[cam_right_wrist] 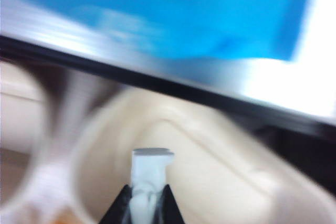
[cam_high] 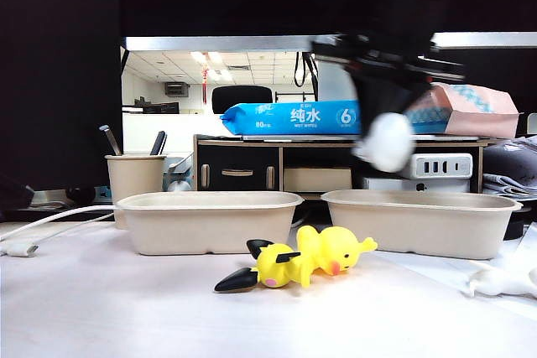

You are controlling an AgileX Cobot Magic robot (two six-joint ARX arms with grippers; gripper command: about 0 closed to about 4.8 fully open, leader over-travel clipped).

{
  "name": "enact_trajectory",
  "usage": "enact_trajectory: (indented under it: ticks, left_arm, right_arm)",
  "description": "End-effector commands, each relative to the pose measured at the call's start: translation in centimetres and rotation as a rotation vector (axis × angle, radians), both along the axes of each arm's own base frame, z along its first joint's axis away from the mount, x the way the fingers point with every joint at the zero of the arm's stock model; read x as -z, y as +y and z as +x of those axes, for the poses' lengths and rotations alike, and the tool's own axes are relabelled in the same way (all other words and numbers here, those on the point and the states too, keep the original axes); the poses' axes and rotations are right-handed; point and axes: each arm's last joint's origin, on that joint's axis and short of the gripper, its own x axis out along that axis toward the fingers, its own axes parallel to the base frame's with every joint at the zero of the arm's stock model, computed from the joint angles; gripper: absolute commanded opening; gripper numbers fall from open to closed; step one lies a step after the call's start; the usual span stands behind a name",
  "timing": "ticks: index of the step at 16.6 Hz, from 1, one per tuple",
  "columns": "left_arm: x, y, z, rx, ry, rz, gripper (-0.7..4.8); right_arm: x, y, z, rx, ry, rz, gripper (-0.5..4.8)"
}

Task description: Put the dolls with similar colors into the same paper box, while dolls with different colors go into separate paper boxes.

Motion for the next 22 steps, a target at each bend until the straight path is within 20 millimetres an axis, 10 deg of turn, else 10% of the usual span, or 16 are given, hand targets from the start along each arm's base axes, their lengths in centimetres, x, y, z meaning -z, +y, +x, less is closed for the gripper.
enact_trajectory:
  ticks: [1, 9, 16, 22]
  left_arm:
    - [-0.1, -0.1, 0.1, 0.003, -0.003, -0.002, -0.05]
    - [-0.1, -0.1, 0.1, 0.003, -0.003, -0.002, -0.05]
    - [-0.1, -0.1, 0.1, 0.003, -0.004, -0.003, -0.05]
    - [-0.1, -0.6, -0.5, 0.073, -0.006, -0.006, -0.05]
  right_arm:
    - [-0.2, -0.3, 0.0, -0.041, -0.016, -0.044, 0.48]
    - [0.2, -0.1, -1.2, -0.092, 0.126, 0.010, 1.18]
    - [0.3, 8.8, -7.9, -0.393, 0.096, -0.087, 1.42]
    - [2.0, 10.7, -10.1, -0.472, 0.178, -0.201, 3.82]
